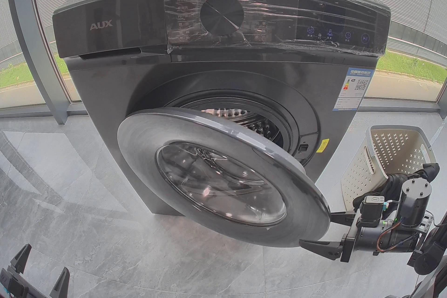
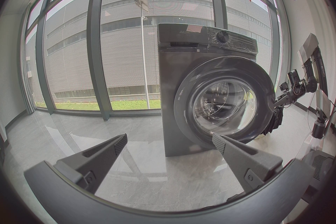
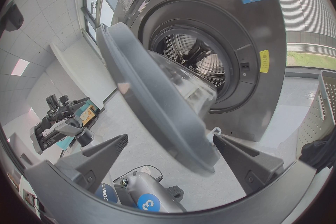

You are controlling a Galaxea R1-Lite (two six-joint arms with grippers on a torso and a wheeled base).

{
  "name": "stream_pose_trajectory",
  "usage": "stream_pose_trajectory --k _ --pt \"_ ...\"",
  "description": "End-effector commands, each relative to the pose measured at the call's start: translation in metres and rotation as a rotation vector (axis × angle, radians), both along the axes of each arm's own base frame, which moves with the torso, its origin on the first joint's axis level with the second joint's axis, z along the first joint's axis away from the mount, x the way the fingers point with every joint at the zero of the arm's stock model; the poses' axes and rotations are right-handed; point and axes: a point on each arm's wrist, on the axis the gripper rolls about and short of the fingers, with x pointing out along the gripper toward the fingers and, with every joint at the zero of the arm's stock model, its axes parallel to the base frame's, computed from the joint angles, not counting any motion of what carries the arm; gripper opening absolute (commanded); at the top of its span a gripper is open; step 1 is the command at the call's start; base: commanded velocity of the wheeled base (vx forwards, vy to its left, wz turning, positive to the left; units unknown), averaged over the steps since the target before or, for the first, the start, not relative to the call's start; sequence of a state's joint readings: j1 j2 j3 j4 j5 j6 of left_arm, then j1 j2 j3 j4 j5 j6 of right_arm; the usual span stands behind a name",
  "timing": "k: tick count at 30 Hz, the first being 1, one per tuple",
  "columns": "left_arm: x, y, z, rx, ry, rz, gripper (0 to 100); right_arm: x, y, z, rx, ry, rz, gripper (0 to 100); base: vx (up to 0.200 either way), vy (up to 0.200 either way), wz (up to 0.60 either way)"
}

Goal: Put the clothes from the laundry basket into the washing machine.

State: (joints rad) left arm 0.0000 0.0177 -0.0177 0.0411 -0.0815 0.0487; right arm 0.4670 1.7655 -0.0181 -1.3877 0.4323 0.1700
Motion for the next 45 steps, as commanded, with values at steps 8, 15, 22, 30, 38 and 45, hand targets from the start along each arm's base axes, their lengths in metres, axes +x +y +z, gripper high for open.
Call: stream_pose_trajectory --k 8,15,22,30,38,45 --pt "0.0 0.0 -0.005 -0.001 -0.001 0.0 100 -0.008 0.004 0.003 0.012 -0.015 0.033 100 0.0 0.0 0.0" --pt "0.0 0.0 -0.005 -0.001 0.0 0.0 100 -0.009 0.006 0.003 0.009 -0.016 0.045 100 -0.114 0.0 0.0" --pt "0.0 0.0 -0.005 -0.001 0.0 0.0 100 -0.005 0.01 -0.005 -0.008 0.007 0.041 100 -0.143 0.0 0.0" --pt "0.0 0.0 -0.005 -0.003 0.001 -0.001 100 -0.01 0.025 -0.008 0.009 -0.008 0.113 100 0.0 0.0 0.0" --pt "0.0 0.0 -0.005 -0.003 0.001 -0.001 100 -0.011 0.027 0.013 0.1 -0.09 0.114 100 0.0 0.0 0.0" --pt "0.0 0.0 -0.005 -0.003 0.001 -0.003 100 0.002 0.026 0.057 0.295 -0.191 0.034 100 0.0 0.0 0.0"
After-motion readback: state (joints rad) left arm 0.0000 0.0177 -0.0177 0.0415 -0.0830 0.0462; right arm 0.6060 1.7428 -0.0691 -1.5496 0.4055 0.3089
